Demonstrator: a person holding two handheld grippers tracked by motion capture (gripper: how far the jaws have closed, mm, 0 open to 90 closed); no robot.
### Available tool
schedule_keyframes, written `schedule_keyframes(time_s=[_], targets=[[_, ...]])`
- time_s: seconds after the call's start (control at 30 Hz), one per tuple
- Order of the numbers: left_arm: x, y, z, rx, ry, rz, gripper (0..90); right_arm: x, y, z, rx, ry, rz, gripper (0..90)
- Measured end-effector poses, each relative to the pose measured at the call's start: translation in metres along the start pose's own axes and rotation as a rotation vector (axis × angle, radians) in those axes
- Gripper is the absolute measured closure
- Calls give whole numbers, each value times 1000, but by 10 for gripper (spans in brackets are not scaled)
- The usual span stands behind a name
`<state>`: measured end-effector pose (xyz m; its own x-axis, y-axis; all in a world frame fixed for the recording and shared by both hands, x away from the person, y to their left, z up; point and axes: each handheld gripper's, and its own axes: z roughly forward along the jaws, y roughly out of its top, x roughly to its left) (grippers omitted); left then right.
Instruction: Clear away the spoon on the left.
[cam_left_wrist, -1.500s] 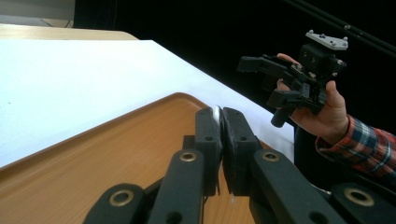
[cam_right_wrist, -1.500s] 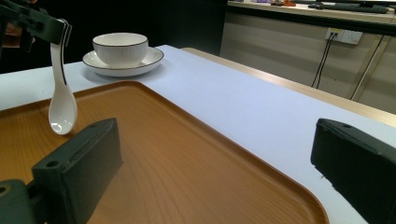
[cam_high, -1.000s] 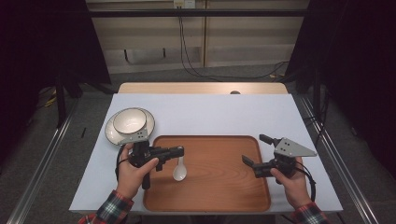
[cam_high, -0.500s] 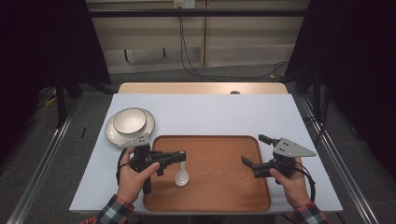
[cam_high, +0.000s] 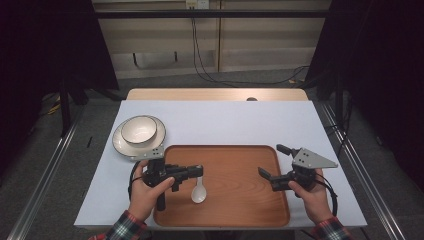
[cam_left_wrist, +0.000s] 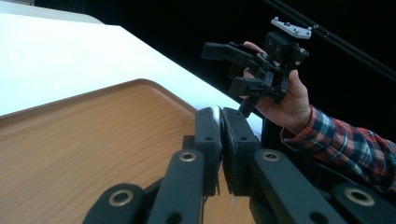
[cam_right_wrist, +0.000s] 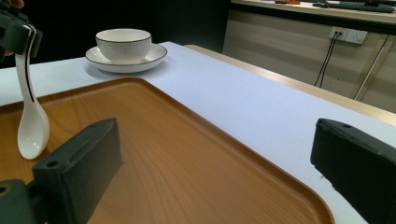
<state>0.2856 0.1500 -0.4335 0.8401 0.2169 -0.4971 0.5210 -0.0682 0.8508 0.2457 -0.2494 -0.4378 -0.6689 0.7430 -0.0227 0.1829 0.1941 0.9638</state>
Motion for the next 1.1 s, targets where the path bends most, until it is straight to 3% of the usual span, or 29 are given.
schedule_keyframes(time_s=[0.3, 0.37, 0.47, 1.1], targets=[[1, -2, 3, 7, -5, 5, 855, 1, 0, 0, 9, 5, 2, 16], [2, -2, 3, 9, -6, 7, 853, 1, -1, 1, 6, -12, 1, 16], [3, -2, 3, 12, 4, 7, 842, 1, -1, 1, 12, 10, 0, 16], [17, -6, 1, 45, 83, 39, 765, 2, -1, 2, 13, 11, 4, 16]])
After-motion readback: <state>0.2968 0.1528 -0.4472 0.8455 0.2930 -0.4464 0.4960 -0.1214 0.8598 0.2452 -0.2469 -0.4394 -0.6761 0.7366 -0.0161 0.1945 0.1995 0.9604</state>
